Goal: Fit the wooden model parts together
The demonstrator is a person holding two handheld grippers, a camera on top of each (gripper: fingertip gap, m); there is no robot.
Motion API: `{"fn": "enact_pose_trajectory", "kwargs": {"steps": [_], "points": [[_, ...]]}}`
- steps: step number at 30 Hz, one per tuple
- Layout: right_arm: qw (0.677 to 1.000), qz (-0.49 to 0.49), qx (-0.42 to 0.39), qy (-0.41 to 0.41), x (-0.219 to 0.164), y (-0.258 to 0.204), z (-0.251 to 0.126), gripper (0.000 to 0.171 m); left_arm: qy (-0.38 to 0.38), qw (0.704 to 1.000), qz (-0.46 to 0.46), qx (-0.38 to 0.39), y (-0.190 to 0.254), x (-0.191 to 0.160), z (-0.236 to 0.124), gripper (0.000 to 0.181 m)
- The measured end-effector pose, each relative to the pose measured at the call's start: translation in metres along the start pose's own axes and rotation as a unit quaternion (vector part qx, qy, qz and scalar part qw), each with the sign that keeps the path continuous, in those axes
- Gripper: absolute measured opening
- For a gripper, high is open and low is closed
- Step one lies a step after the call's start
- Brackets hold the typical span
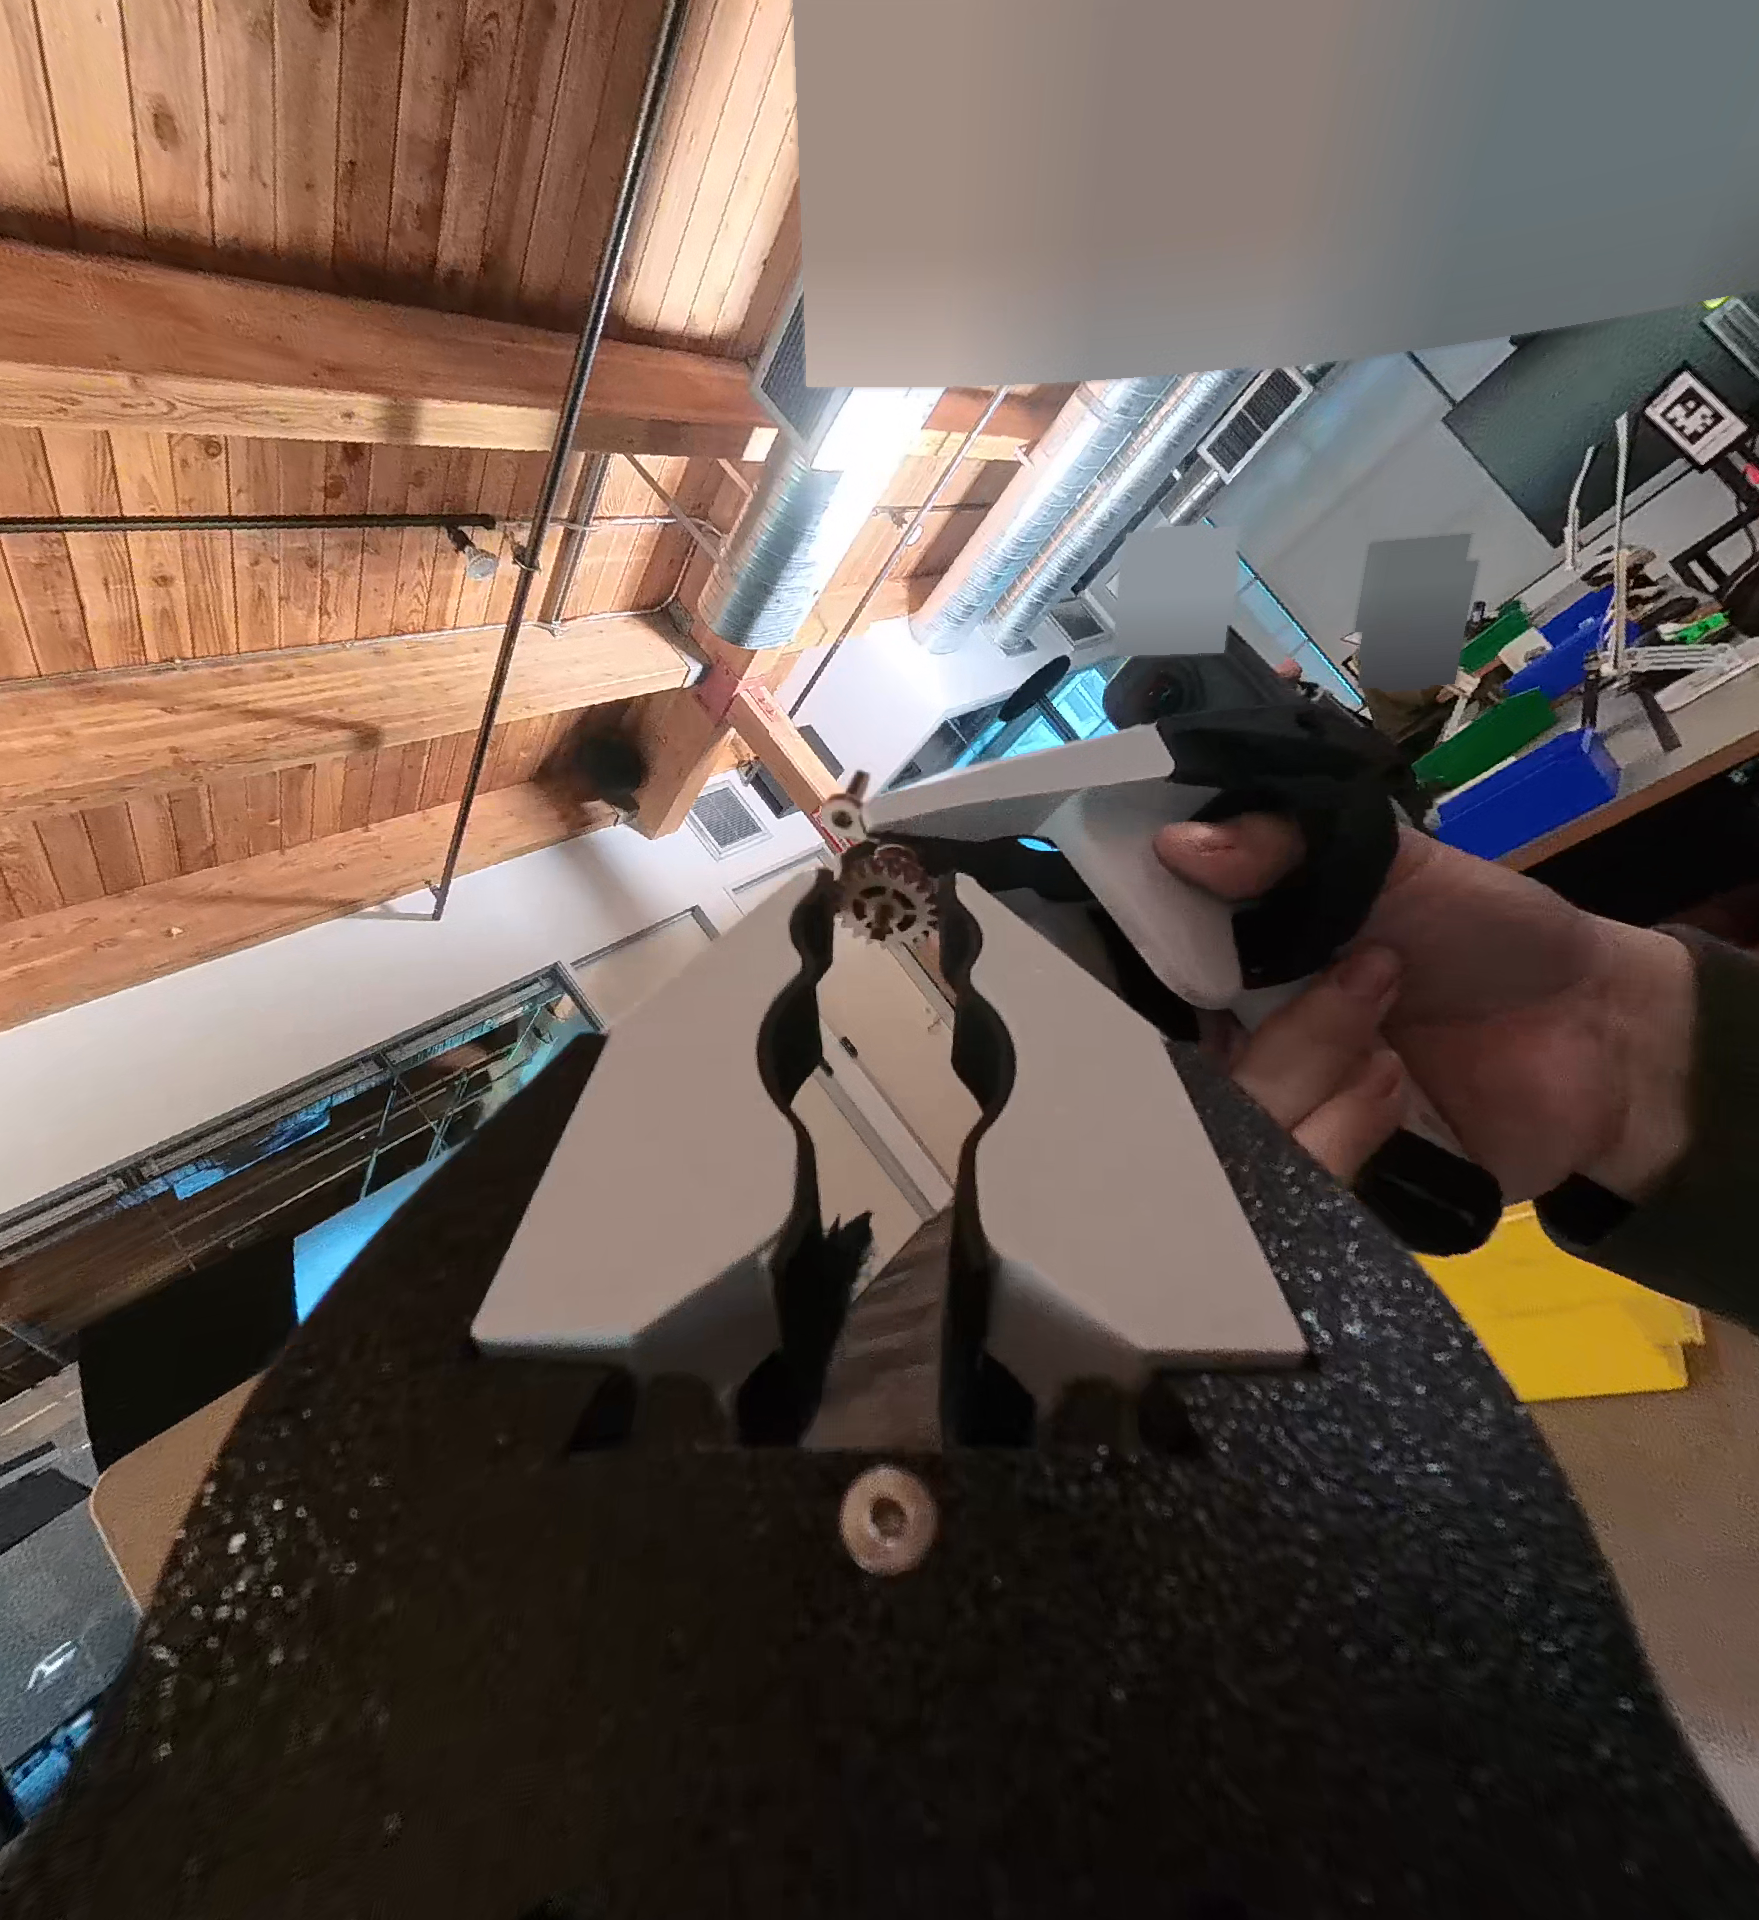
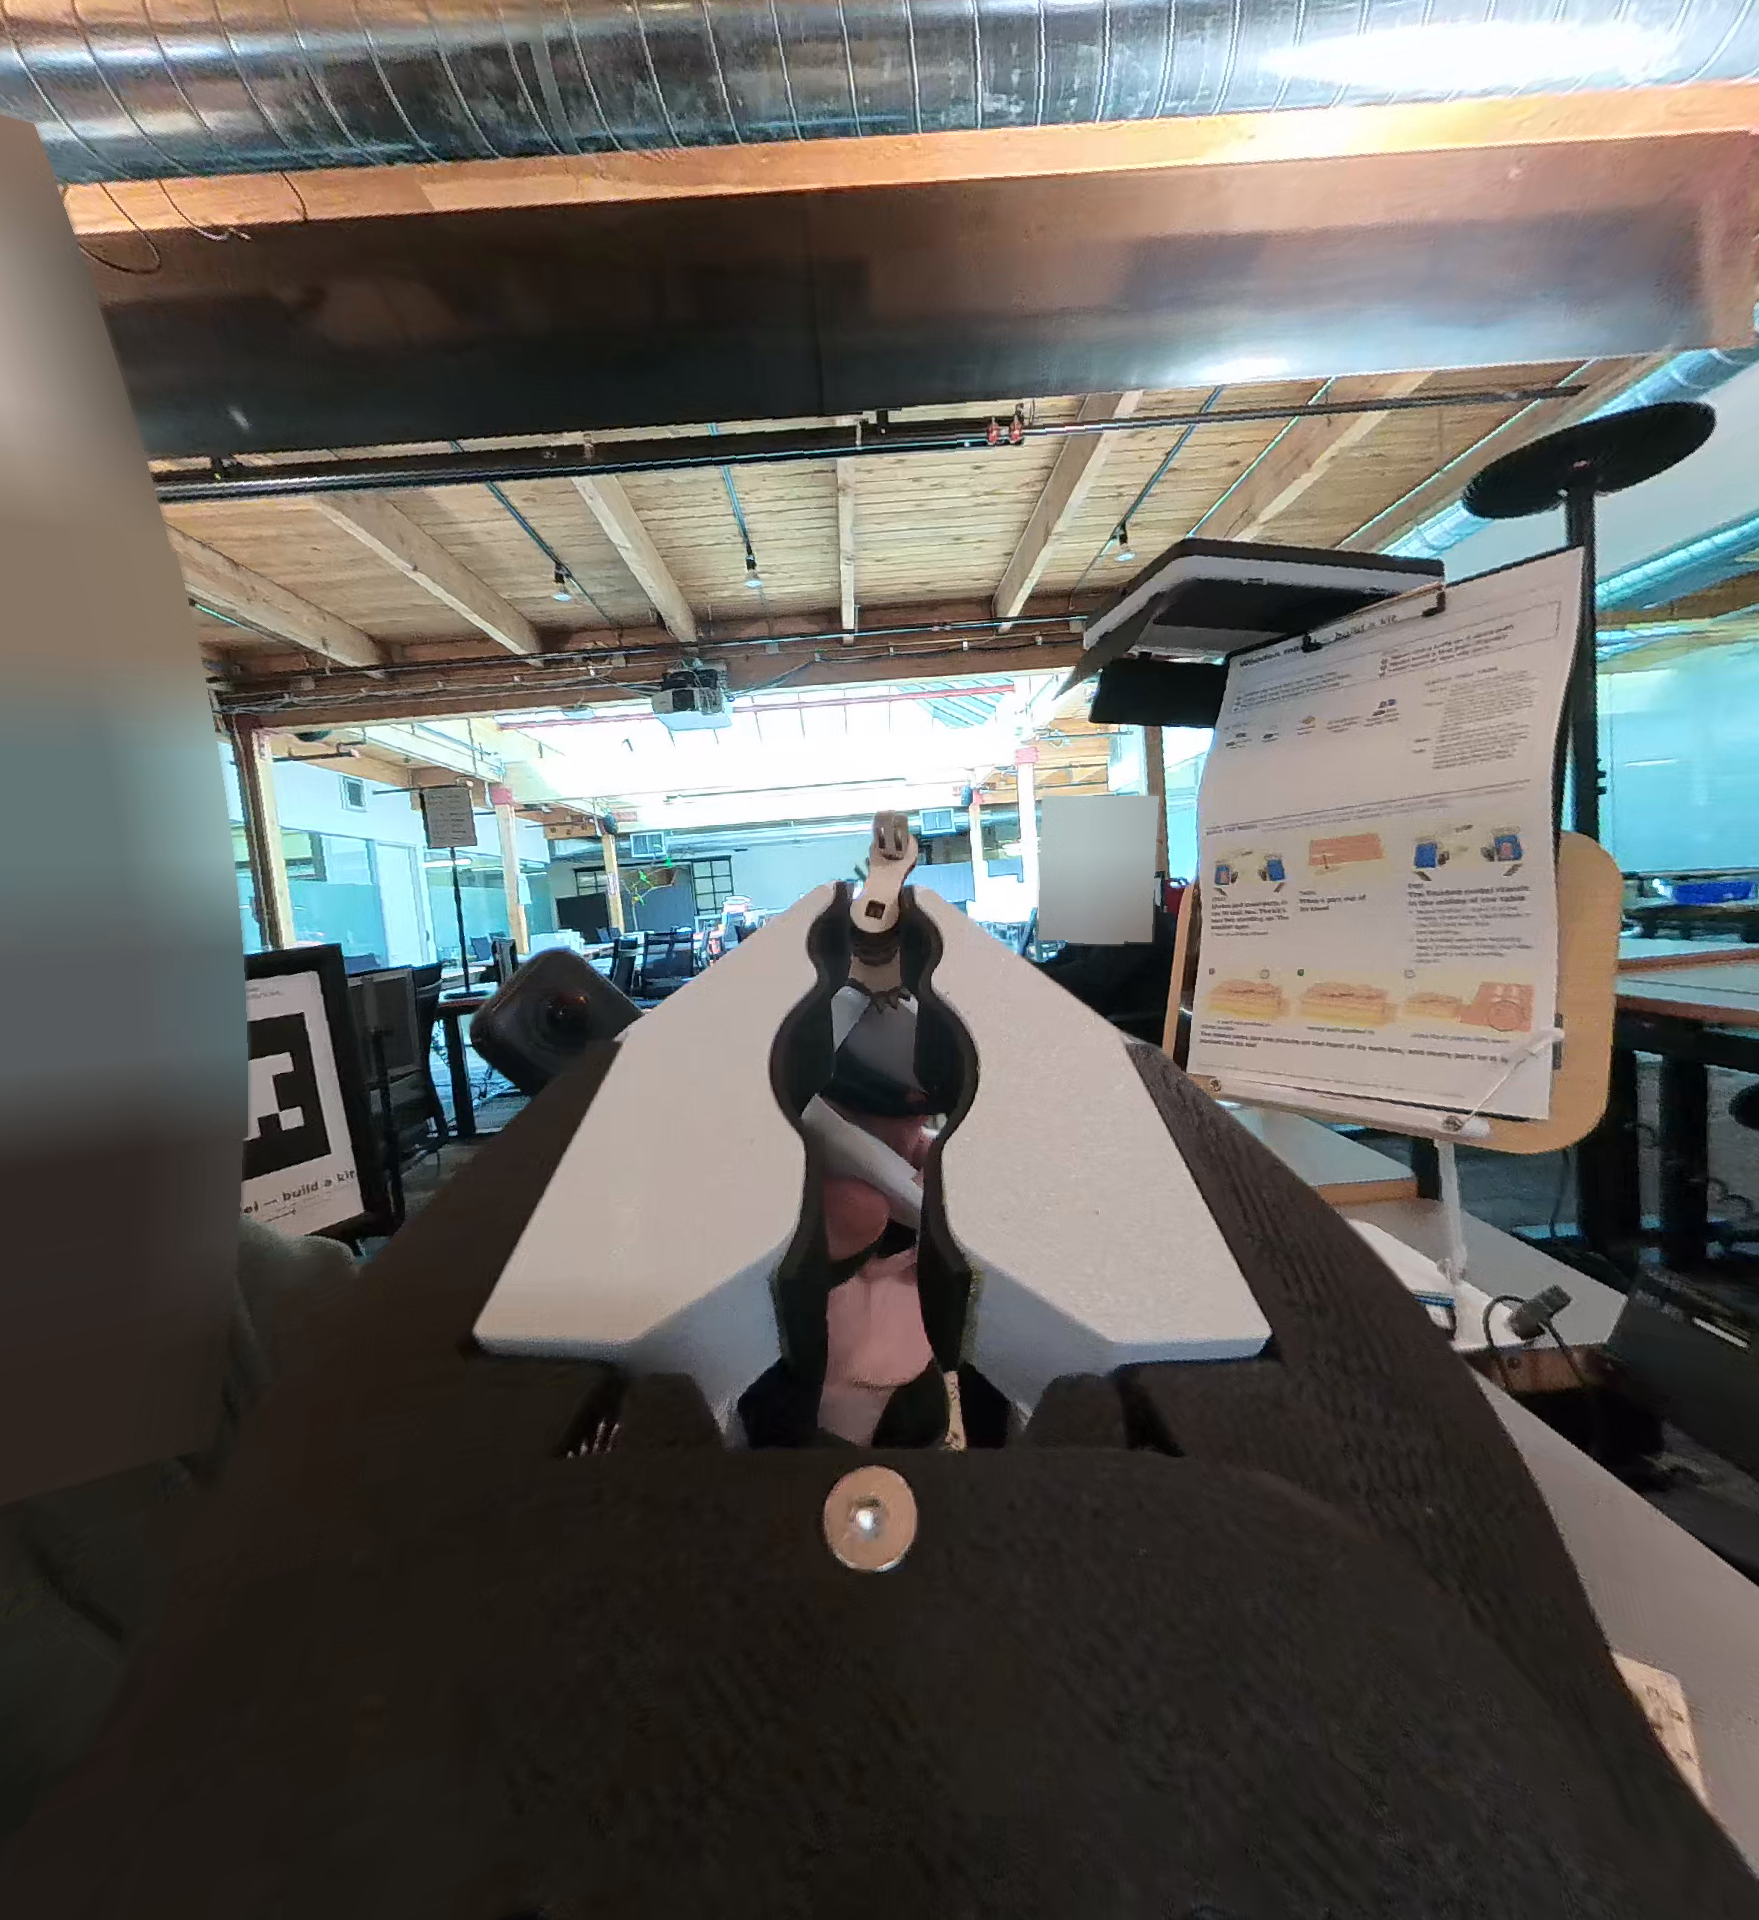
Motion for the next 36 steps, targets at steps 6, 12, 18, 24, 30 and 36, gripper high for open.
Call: {"fn": "enact_pose_trajectory", "kwargs": {"steps": [6, 12, 18, 24, 30, 36], "points": [[1.000, -0.009, 0.011, 0.003, 0.003, -0.003, -0.002, 0.007, 0.006, 1.000, -0.011, -0.005, 0.003, 0.002, 0.001, 0.017], [1.000, -0.018, 0.001, 0.002, 0.004, 0.000, -0.005, 0.008, -0.009, 0.996, -0.083, -0.036, 0.002, -0.005, 0.007, 0.017], [1.000, -0.017, -0.001, 0.010, 0.005, 0.000, -0.006, 0.008, 0.004, 0.994, -0.100, -0.048, 0.003, -0.006, 0.008, 0.020], [1.000, -0.016, 0.001, 0.016, 0.006, -0.001, -0.006, 0.008, 0.006, 0.996, -0.077, -0.037, 0.008, -0.004, 0.009, 0.025], [1.000, -0.014, 0.000, 0.012, 0.004, -0.001, -0.003, 0.007, 0.039, 0.994, -0.102, -0.016, 0.006, 0.001, 0.007, 0.028], [1.000, -0.016, 0.006, 0.009, 0.001, -0.004, 0.001, 0.007, 0.039, 0.995, -0.094, -0.010, 0.005, 0.004, 0.005, 0.028]]}}
Point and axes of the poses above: each gripper's, where its closed fingertips meet, z out along the fingers, x out of its top, y = z × x across the jaws, the point moved 8 cm from there along -z, back along the fingers, and after that the axes turned 7 degrees about -z, right-handed, at the moved point
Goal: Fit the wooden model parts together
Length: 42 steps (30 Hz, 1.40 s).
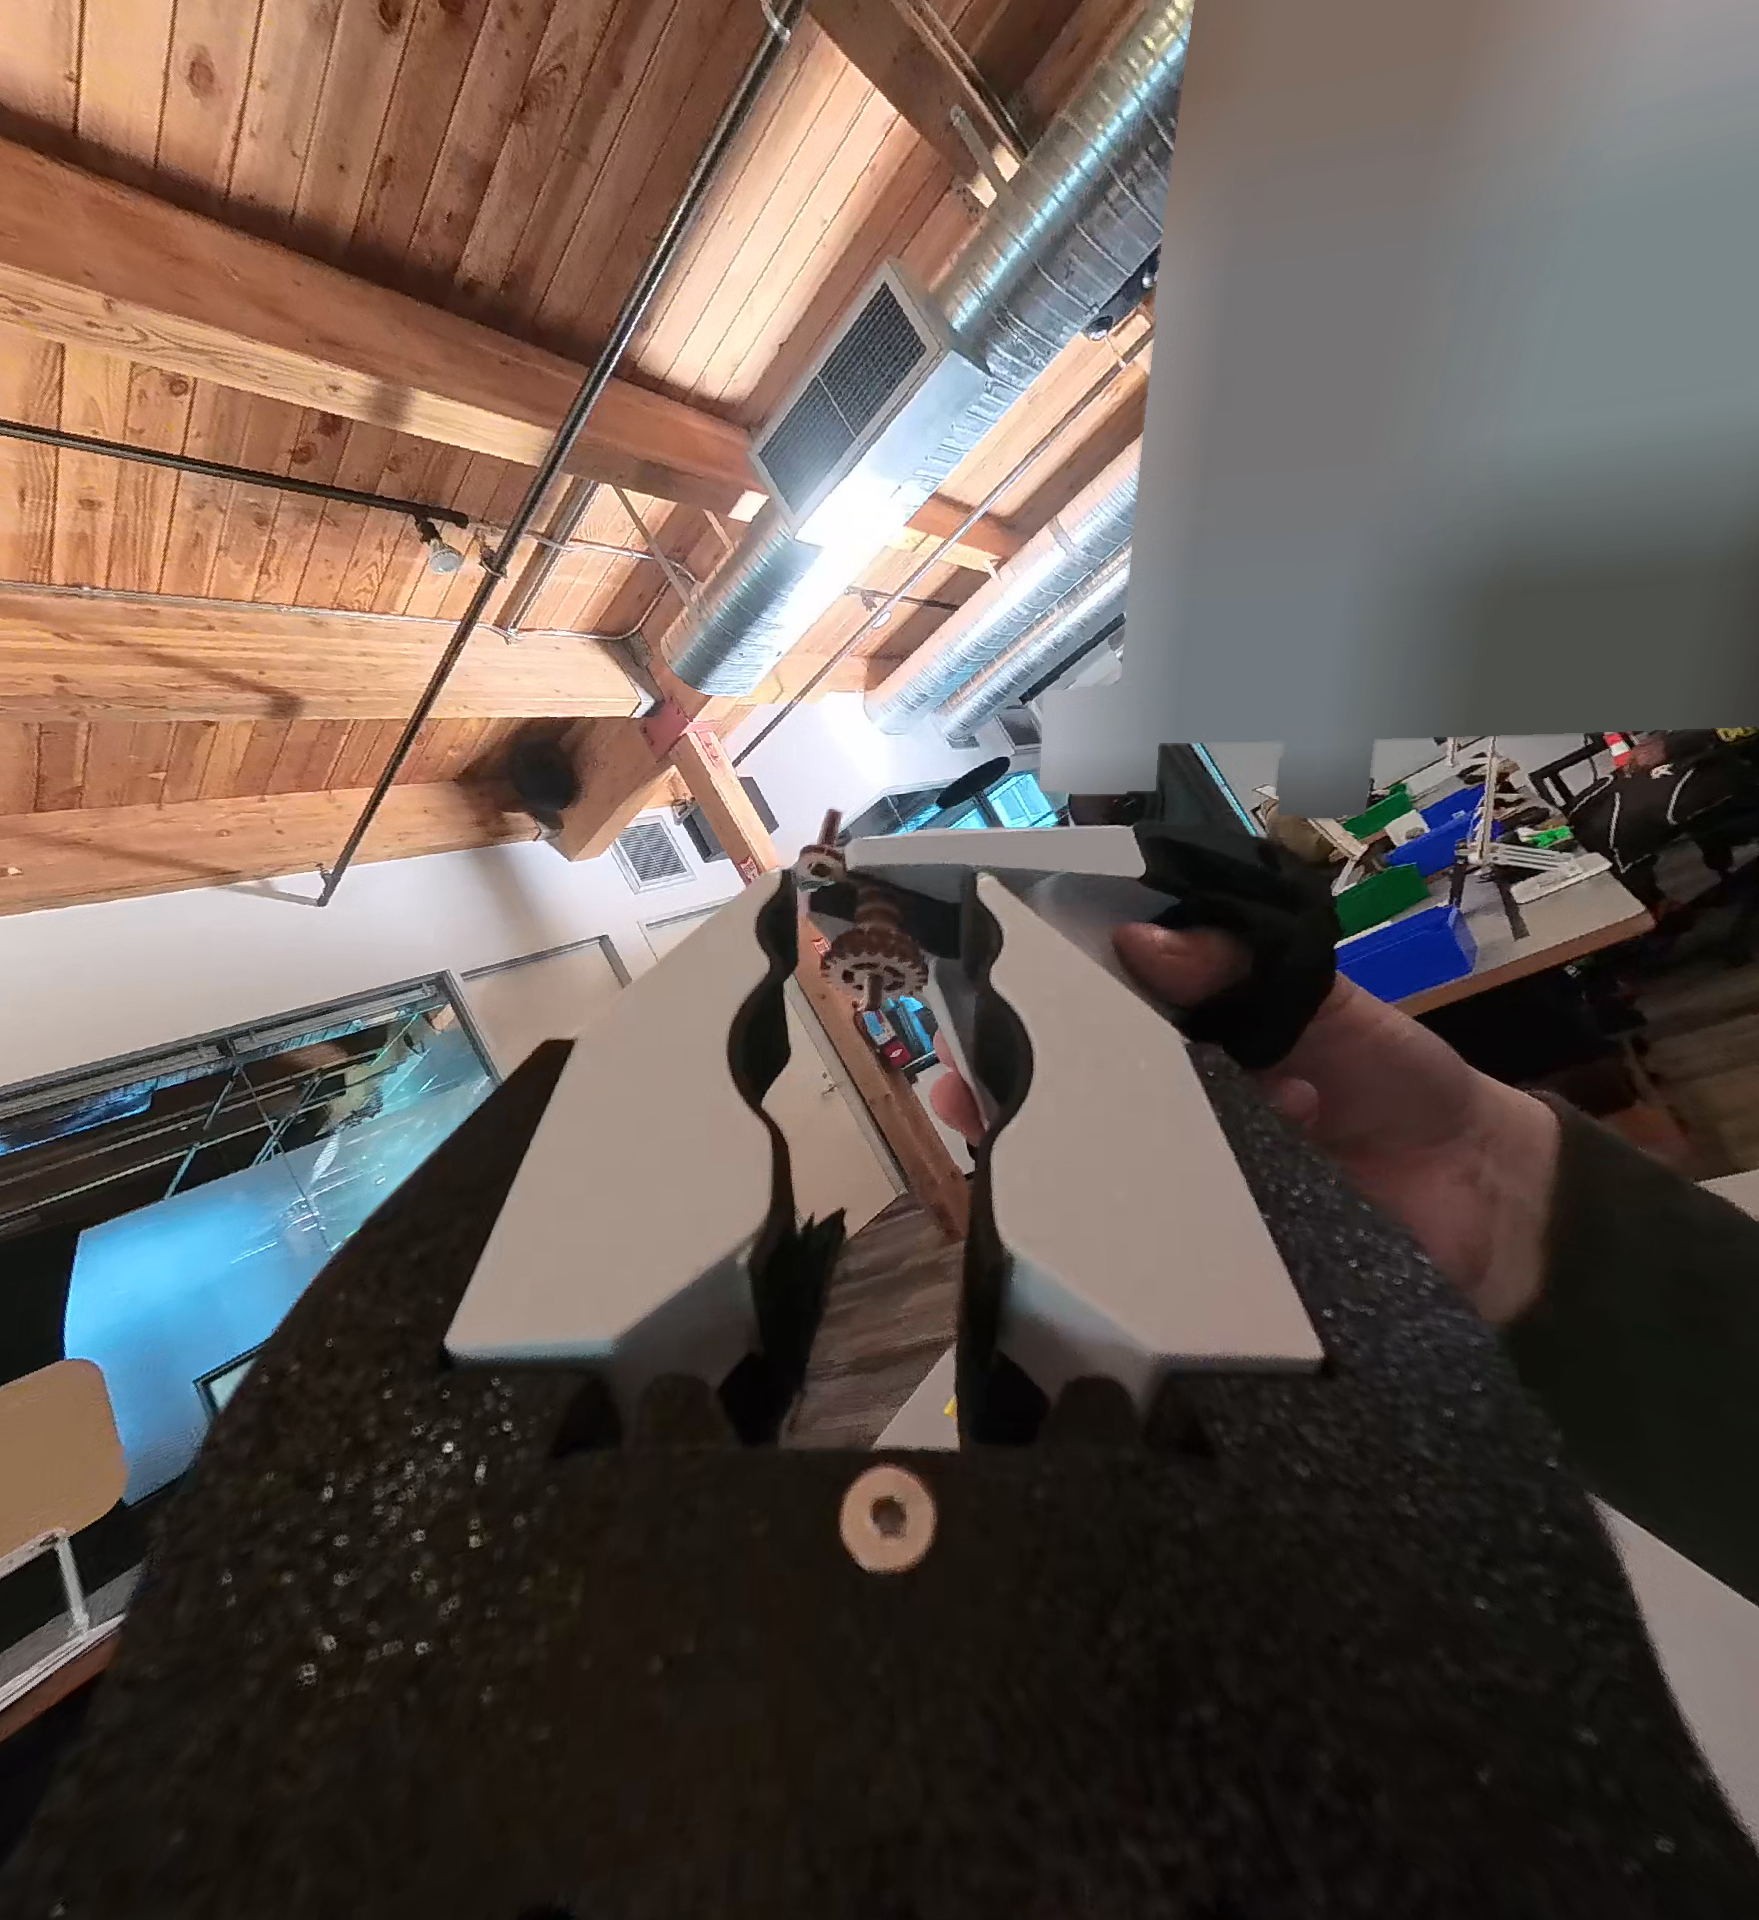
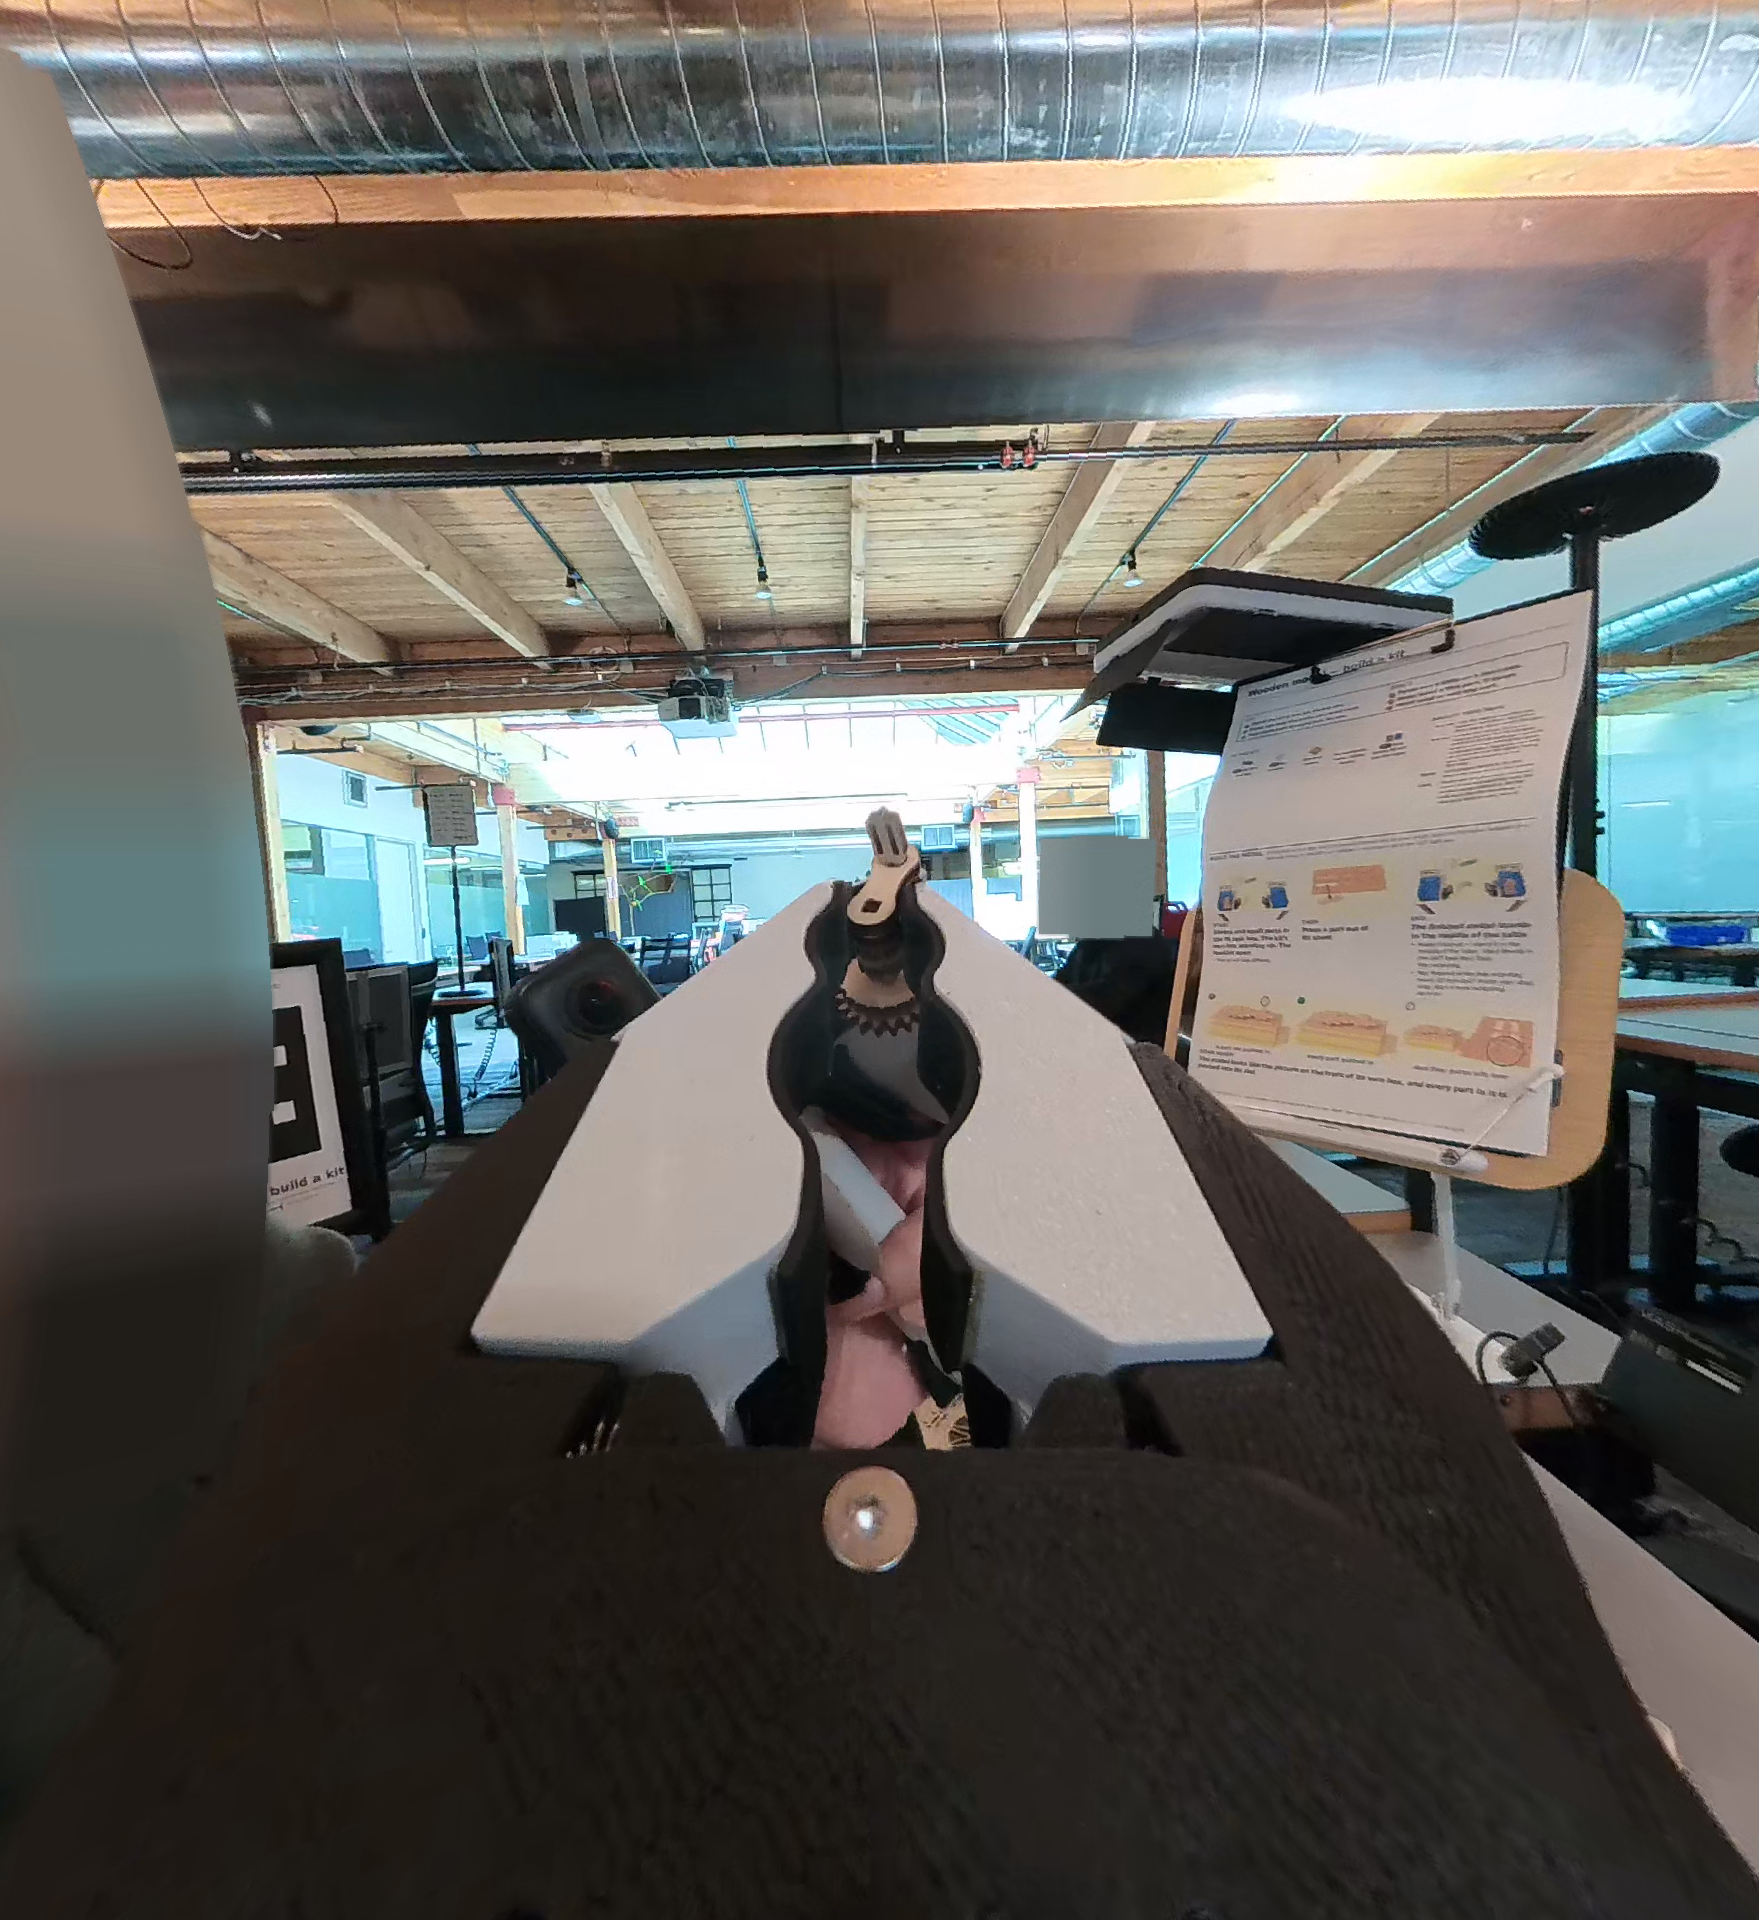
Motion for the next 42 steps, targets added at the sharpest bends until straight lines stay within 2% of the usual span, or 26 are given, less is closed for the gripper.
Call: {"fn": "enact_pose_trajectory", "kwargs": {"steps": [17, 23, 26, 31, 38, 42], "points": [[1.000, 0.000, -0.006, 0.010, 0.0008, 0.0012, -0.0012, 0.008, 0.001, 1.000, 0.006, 0.004, -0.0020, 0.0018, -0.0011, 0.026], [1.000, -0.005, -0.016, 0.011, 0.0029, 0.0023, -0.0040, 0.007, -0.019, 1.000, 0.010, -0.018, 0.0010, -0.0015, 0.0018, 0.042], [1.000, -0.006, -0.018, 0.010, 0.0035, 0.0023, -0.0047, 0.008, -0.031, 0.999, 0.030, -0.007, 0.0018, -0.0025, 0.0027, 0.043], [1.000, -0.006, -0.015, 0.004, 0.0030, 0.0015, -0.0043, 0.007, -0.040, 0.997, 0.067, 0.017, 0.0029, -0.0026, 0.0029, 0.034], [1.000, 0.002, -0.002, 0.005, 0.0034, -0.0005, -0.0041, 0.008, -0.047, 0.996, 0.080, 0.019, 0.0054, -0.0073, 0.0055, 0.033], [1.000, 0.018, 0.017, 0.009, 0.0029, -0.0018, -0.0032, 0.008, -0.034, 0.995, 0.083, 0.034, 0.0051, -0.0054, 0.0036, 0.022]]}}
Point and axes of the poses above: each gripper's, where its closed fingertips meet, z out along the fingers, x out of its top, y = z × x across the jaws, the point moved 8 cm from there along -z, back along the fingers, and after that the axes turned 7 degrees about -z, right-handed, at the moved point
